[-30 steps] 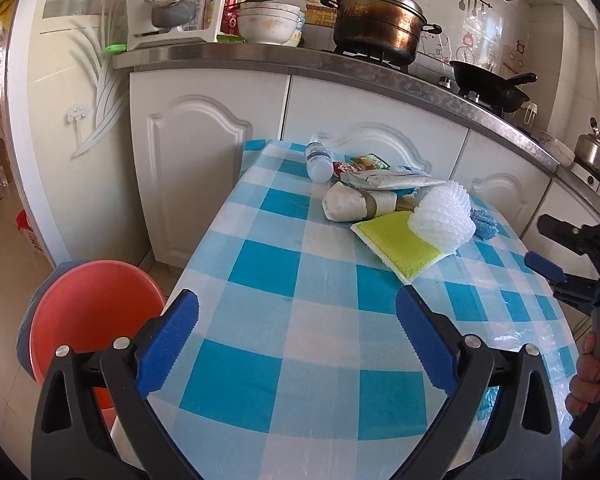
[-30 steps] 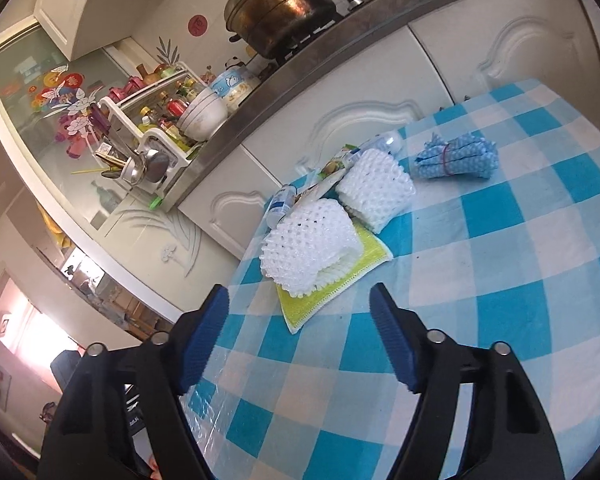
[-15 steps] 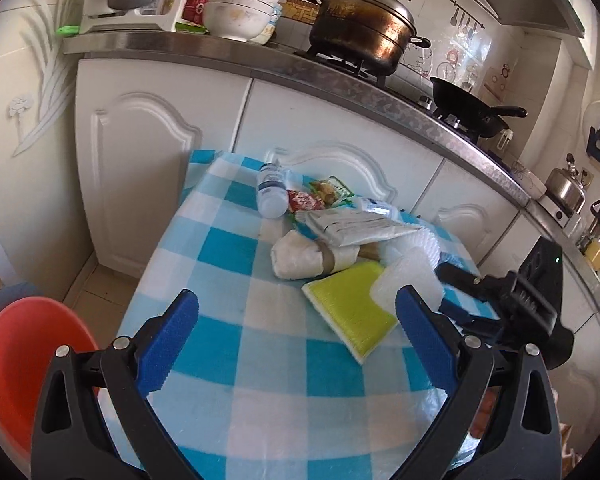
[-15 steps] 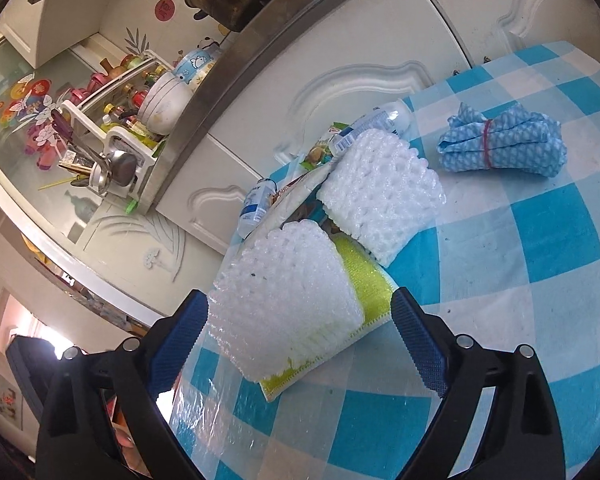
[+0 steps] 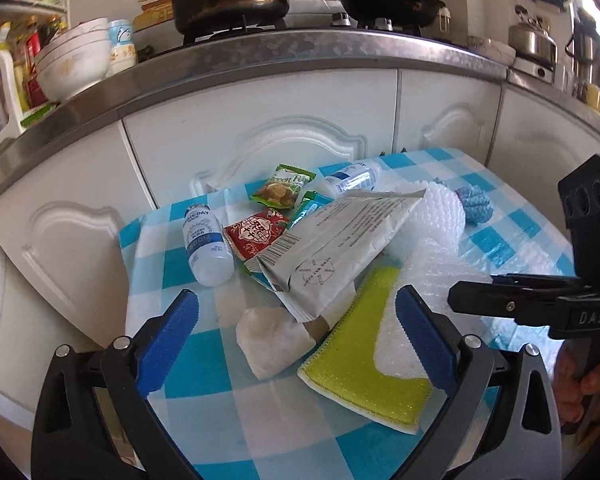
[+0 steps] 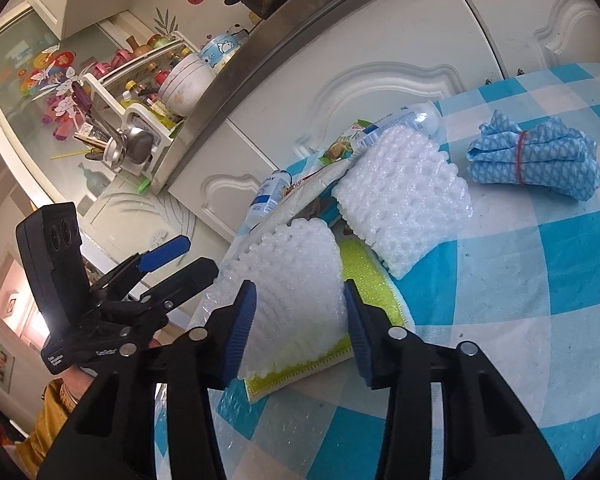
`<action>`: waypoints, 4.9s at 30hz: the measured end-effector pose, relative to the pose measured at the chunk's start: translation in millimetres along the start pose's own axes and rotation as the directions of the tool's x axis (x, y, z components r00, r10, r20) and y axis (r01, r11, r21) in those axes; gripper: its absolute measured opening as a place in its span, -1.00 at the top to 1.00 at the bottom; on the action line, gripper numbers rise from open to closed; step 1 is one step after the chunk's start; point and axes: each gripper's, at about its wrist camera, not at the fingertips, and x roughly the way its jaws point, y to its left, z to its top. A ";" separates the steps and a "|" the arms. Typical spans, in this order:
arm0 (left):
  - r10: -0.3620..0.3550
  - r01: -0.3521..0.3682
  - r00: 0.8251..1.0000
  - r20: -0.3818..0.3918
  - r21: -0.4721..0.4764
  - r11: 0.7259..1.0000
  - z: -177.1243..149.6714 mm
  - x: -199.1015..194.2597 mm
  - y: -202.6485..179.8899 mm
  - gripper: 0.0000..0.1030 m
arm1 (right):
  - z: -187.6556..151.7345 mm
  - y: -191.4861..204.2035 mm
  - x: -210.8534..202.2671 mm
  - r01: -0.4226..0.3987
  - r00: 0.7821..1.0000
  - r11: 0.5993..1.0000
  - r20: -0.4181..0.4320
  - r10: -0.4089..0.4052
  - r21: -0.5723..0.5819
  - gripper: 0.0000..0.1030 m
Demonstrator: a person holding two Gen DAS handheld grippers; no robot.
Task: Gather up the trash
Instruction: 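Grasp the white paper packet with the left tool while the right tool grasps a white foam net, then lift both held items and carry them over the pink bucket, then open both tools to drop the packet and foam net into the bucket, then move both tools back over the remaining items on the table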
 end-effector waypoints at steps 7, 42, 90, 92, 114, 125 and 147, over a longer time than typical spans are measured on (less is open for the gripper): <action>0.017 -0.014 1.000 -0.021 0.109 0.994 3.6 17.0 -6.6 -0.93 | 2.3 -17.7 -24.6 -0.038 0.994 0.998 0.100 0.032 0.054 0.39; 0.237 -0.230 0.967 -0.090 0.083 0.970 37.0 27.0 -32.1 0.80 | 7.4 -94.1 -47.8 -0.376 0.911 0.863 0.304 0.278 0.337 0.40; 0.303 -0.393 0.919 -0.253 -0.637 0.663 -283.2 -153.1 178.8 0.76 | -77.7 250.8 102.5 -0.292 0.937 0.890 -0.293 0.193 -0.350 0.33; 0.294 -0.392 0.920 -0.260 -0.645 0.656 -290.0 -147.0 181.0 0.73 | -91.5 262.8 124.4 -0.279 0.929 0.884 -0.339 0.150 -0.374 0.32; 0.446 -0.383 0.886 -0.128 -0.744 0.547 -318.2 -195.3 182.0 -0.58 | -92.7 185.0 85.1 -0.099 0.985 0.957 -0.166 0.054 -0.274 -0.78; 0.370 -0.391 0.911 -0.181 -0.661 0.641 -262.3 -199.7 153.1 -0.64 | -85.8 141.8 36.8 -0.078 0.996 0.966 -0.058 0.065 -0.245 -0.81; 0.216 -0.216 0.974 -0.068 -0.567 0.795 -142.8 -160.8 65.1 -0.69 | -16.6 17.7 -52.1 -0.054 0.979 0.998 0.201 0.045 0.044 -0.84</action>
